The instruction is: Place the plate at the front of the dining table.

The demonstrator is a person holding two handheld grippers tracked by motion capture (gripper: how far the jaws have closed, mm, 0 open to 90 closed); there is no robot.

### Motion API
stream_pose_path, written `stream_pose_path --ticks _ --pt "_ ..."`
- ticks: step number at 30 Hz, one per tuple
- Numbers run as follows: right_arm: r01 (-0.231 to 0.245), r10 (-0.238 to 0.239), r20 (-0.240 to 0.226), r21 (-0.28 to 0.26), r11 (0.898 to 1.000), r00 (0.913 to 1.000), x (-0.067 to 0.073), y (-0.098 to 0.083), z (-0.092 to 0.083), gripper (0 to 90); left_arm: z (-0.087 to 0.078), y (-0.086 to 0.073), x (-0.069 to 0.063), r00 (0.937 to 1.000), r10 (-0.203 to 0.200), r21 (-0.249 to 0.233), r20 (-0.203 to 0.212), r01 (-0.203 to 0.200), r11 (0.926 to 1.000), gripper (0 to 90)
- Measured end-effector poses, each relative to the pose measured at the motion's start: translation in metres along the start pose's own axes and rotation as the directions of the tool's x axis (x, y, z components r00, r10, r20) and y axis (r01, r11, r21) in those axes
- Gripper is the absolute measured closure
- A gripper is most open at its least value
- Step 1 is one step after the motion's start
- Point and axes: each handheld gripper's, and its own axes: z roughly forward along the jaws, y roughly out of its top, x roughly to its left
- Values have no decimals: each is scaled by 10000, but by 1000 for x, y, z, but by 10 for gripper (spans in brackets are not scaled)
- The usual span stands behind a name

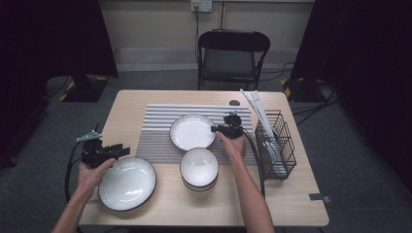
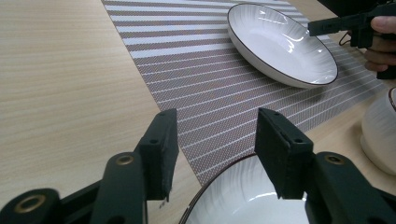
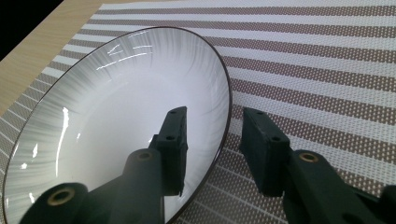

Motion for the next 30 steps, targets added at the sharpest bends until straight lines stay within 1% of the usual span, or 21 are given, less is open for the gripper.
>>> stream_pose_path --ticks 3,4,5,6,7,8,11,12,13,15,16,17,18,19,22,24,25,27,28,29,30 --pt "159 -159 -1 -69 9998 9999 4 1 -3 523 -4 -3 4 9997 -114 -38 -219 113 9999 447" --pt "178 -178 -5 -76 9998 9998 6 2 -5 514 -4 -4 5 9994 -112 -73 -327 109 9999 432" --pt "225 -226 -64 -50 9997 9997 8 2 -6 510 -5 -6 7 9993 -250 -108 -289 247 9996 422" --pt "293 -293 -87 -18 9996 9995 10 2 -7 494 -5 -7 9 9992 -229 -58 -316 227 9997 416" --pt "312 -312 -129 -2 9995 9994 11 2 -8 487 -5 -8 10 9989 -259 31 -398 260 9997 401" --pt "398 -398 -230 -8 9992 9989 13 1 -9 480 -6 -10 12 9983 -184 110 -549 190 9998 375" --pt "537 -543 -449 -142 9985 9975 19 -1 -14 466 -9 -12 16 9969 -184 54 -767 189 9998 346" --pt "565 -572 -501 -142 9983 9971 20 -1 -15 461 -10 -13 18 9966 -187 -7 -805 187 9998 333" --pt "650 -655 -545 -106 9978 9964 22 -2 -17 462 -11 -14 20 9977 -138 -106 -659 131 9999 304" --pt "637 -637 -730 -30 9980 9953 25 -3 -20 463 -13 -16 23 9964 -197 -133 -829 186 9997 294" --pt "685 -677 -808 75 9976 9944 26 -4 -21 464 -12 -17 25 9959 -280 -56 -859 276 9996 265" --pt "773 -764 -820 80 9970 9937 28 -5 -22 466 -12 -18 27 9948 -300 48 -977 306 9995 240" --pt "747 -735 -916 97 9972 9931 29 -6 -23 467 -12 -19 28 9914 -211 88 -1291 224 9997 248" --pt "787 -773 -1007 95 9969 9919 30 -7 -24 465 -12 -21 30 9898 -223 89 -1408 238 9997 249" --pt "871 -856 -1039 94 9962 9909 33 -10 -30 447 -17 -22 33 9872 -349 -90 -1553 339 9994 249" --pt "954 -947 -1015 17 9954 9903 33 -11 -34 437 -19 -24 38 9833 -447 -71 -1764 442 9990 260" --pt "939 -934 -1035 3 9956 9902 34 -12 -36 437 -19 -26 41 9813 -596 -96 -1831 588 9982 264" --pt "965 -958 -1084 5 9953 9895 35 -13 -40 432 -19 -29 45 9751 -636 53 -2122 662 9978 283" --pt "989 -985 -1096 -15 9951 9891 36 -13 -41 431 -19 -31 48 9725 -530 143 -2269 578 9982 291" --pt "979 -978 -1145 -45 9952 9886 37 -14 -44 430 -18 -32 49 9704 -602 204 -2339 668 9976 292" --pt "996 -1003 -1204 -116 9950 9876 37 -15 -46 429 -17 -33 50 9706 -642 248 -2318 718 9971 292"
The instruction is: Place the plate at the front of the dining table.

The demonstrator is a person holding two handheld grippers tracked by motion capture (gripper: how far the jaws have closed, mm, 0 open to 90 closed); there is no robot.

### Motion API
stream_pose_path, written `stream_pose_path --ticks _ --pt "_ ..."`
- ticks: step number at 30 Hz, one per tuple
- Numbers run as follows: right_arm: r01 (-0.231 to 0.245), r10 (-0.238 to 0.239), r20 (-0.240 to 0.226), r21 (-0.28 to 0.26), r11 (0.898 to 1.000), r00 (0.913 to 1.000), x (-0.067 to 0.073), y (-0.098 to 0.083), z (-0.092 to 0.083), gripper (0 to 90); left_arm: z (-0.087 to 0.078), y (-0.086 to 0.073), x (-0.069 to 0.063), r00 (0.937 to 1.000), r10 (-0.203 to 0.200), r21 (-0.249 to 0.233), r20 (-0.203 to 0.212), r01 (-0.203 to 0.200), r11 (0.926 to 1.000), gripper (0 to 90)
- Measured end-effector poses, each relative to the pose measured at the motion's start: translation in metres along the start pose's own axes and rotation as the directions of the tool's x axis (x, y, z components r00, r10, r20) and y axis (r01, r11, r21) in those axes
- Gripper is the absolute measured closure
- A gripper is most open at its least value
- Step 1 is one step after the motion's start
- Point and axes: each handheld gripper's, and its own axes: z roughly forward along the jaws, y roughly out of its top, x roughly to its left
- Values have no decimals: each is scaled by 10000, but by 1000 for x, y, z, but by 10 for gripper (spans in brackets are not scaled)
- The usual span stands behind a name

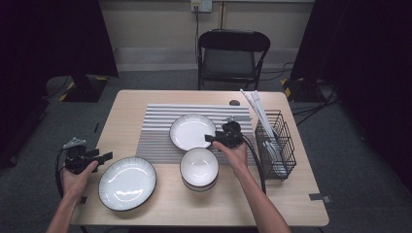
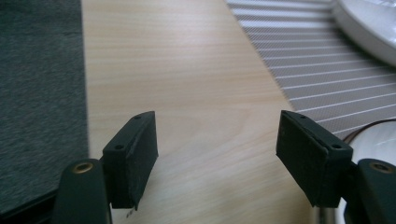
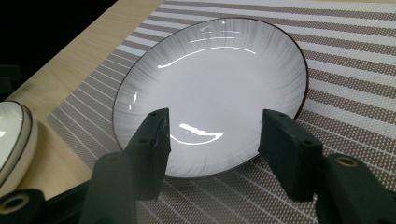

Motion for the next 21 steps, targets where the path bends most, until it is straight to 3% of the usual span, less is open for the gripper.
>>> stream_pose_path --ticks 2,4,8,12,18,21 --pt "42 -42 -79 -9 10000 10000 2 -1 -4 427 2 -1 1 9994 263 203 -210 -259 9995 291" --pt "-78 77 -136 -94 9999 9999 2 -3 -10 425 6 -3 2 9995 167 368 -258 -158 9992 291" --pt "50 -52 -83 -168 9998 10000 2 -8 -20 426 12 -3 -1 9938 842 743 -729 -787 9941 290" --pt "-37 36 -56 -196 9998 10000 0 -15 -30 422 17 -1 -1 9906 1099 747 -811 -1039 9918 278" --pt "-219 205 -286 -494 9985 9994 3 -19 -43 409 22 -4 -1 9857 1283 331 -1088 -1254 9916 267" --pt "-35 16 -305 -646 9979 9995 7 -17 -49 405 23 -5 -2 9825 1446 313 -1175 -1419 9894 265"
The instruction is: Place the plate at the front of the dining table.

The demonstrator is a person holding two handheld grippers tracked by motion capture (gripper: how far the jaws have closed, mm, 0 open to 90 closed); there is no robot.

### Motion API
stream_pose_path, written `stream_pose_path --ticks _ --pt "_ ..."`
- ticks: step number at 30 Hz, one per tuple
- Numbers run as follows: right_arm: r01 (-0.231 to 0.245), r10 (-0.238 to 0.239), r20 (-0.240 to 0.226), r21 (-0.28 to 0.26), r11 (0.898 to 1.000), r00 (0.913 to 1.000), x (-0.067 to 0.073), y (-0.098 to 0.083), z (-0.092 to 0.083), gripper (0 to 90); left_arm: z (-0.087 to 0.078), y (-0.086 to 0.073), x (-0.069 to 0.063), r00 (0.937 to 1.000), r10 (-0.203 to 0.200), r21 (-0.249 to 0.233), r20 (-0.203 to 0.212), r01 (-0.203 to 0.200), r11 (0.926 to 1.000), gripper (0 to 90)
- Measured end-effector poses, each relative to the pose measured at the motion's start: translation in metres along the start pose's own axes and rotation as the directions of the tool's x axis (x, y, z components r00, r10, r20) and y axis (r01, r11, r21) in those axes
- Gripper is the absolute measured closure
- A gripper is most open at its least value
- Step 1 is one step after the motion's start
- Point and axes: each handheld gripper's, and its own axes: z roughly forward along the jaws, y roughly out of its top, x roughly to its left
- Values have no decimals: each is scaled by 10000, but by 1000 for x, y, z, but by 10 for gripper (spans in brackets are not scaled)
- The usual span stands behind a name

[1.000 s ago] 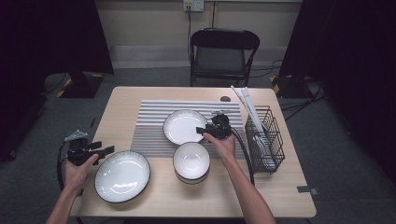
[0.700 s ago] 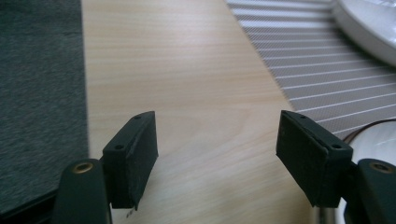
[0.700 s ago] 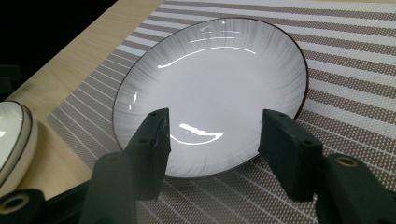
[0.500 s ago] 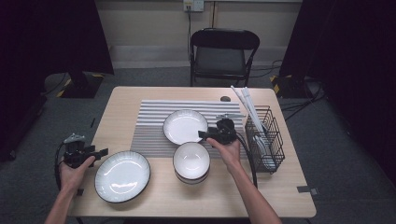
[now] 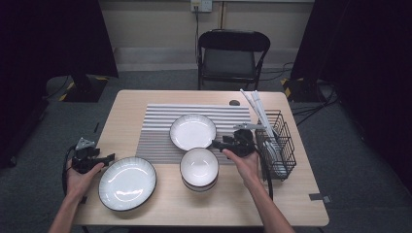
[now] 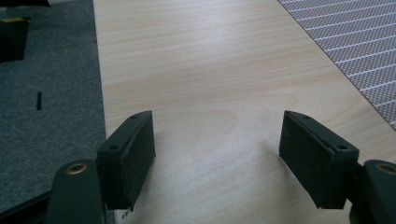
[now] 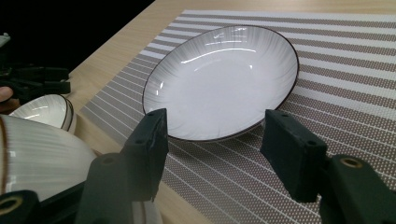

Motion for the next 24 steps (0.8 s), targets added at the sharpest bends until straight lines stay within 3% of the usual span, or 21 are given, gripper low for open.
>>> stream_pose_path --ticks 2,8,10,19,24 --pt "67 -68 -117 -38 10000 9999 4 2 -4 407 1 1 -2 9997 188 69 -150 -187 9998 263" --pt "465 -463 68 -470 9978 9989 14 2 -17 454 3 2 -1 9996 220 88 -162 -219 9997 240" --pt "289 -300 -173 -631 9976 9994 14 2 -22 454 3 2 -1 9997 214 104 -155 -212 9997 235" --pt "434 -522 -867 -1010 9939 9949 30 3 -39 486 3 2 -1 9998 168 96 -144 -167 9998 233" --pt "636 -725 -1169 -783 9949 9905 39 1 -39 479 3 2 -1 9997 199 102 -159 -197 9998 233"
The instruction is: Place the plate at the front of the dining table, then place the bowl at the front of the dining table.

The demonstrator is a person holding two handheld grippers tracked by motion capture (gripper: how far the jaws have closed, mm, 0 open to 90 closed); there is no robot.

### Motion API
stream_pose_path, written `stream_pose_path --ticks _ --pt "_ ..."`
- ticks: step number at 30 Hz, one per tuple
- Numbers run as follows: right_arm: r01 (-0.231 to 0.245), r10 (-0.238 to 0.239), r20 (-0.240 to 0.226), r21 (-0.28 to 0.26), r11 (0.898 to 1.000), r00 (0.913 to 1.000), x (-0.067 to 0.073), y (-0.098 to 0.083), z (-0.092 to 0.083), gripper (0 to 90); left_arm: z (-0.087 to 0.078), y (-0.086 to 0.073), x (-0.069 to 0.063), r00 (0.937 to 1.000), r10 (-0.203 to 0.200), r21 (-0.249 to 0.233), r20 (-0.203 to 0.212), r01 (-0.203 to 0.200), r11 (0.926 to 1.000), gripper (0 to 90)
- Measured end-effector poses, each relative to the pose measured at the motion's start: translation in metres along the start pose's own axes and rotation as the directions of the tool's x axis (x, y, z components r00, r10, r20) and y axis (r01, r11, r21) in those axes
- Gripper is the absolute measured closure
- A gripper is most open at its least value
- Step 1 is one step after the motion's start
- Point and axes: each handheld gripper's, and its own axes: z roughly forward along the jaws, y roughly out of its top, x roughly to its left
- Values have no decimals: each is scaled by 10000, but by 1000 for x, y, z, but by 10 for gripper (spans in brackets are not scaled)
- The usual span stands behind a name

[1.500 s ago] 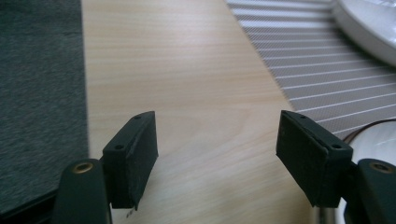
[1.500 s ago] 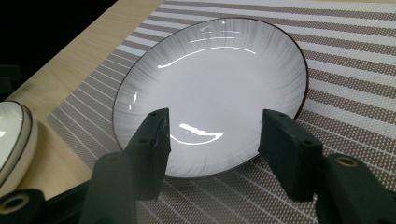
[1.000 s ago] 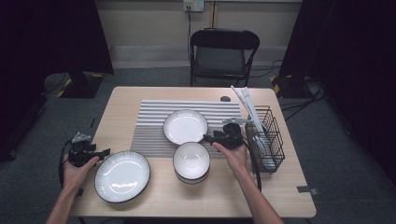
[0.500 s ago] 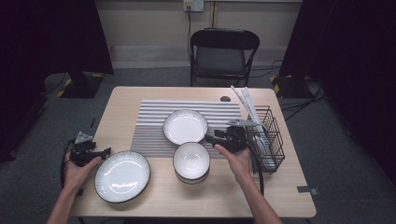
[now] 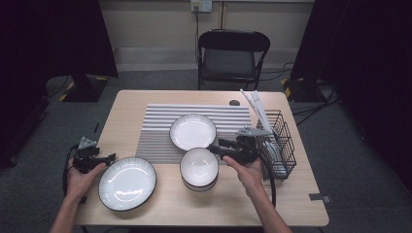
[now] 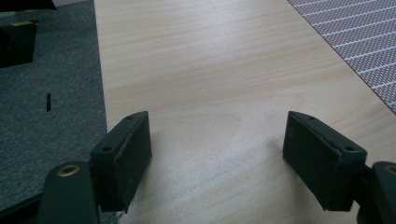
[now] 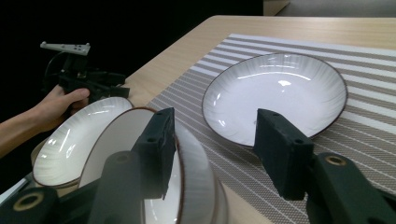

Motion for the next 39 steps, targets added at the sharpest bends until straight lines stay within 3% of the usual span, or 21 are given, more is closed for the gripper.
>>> stream_pose_path --ticks 6,16,19,26,39 --pt "249 -248 -111 121 9996 9996 3 0 5 456 0 0 0 10000 18 -16 -32 -18 10000 236" --pt "1245 -1251 100 463 9911 9921 12 -4 12 476 0 0 0 10000 -33 -44 -8 33 10000 246" --pt "1016 -1011 -117 727 9922 9948 11 -5 14 483 0 0 1 10000 13 -29 -32 -13 10000 247" --pt "1007 -981 -264 1301 9864 9948 12 -9 21 492 0 0 1 10000 -22 -49 -33 22 10000 251" --pt "1294 -1257 -308 1985 9715 9916 12 -14 31 546 0 0 1 10000 -2 -57 -4 2 10000 252"
